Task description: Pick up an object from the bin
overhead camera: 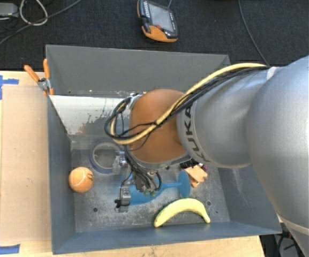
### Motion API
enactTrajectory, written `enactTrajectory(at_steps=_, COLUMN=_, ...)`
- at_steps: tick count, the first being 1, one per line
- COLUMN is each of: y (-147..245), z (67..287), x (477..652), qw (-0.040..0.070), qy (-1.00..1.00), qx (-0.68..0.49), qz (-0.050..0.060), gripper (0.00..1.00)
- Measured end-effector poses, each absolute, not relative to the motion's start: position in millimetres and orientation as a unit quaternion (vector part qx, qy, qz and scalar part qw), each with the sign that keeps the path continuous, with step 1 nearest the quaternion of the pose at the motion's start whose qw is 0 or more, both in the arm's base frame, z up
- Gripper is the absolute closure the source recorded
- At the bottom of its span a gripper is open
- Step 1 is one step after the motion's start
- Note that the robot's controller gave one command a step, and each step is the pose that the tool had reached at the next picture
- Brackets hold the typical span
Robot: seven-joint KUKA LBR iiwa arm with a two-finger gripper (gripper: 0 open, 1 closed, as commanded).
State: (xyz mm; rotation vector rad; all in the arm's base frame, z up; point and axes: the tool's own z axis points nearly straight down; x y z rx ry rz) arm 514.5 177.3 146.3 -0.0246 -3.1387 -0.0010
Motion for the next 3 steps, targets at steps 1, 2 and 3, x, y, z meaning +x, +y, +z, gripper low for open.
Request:
enactTrajectory(at_steps=1, y=139.8, z=110.3, x=514.0, qw=0.004, qy=-1.0, qx=0.003, qz=0.001, gripper=0.0)
enactTrajectory(at_steps=2, y=63.0, z=125.2, x=538.5, qw=-0.001, qy=-0.998, qx=0.063, qz=-0.001, gripper=0.0)
enactTrajectory(at_steps=3, y=80.2, z=79.4, x=500.7, qw=0.001, qy=-1.0, qx=0.02, qz=-0.002, gripper=0.0)
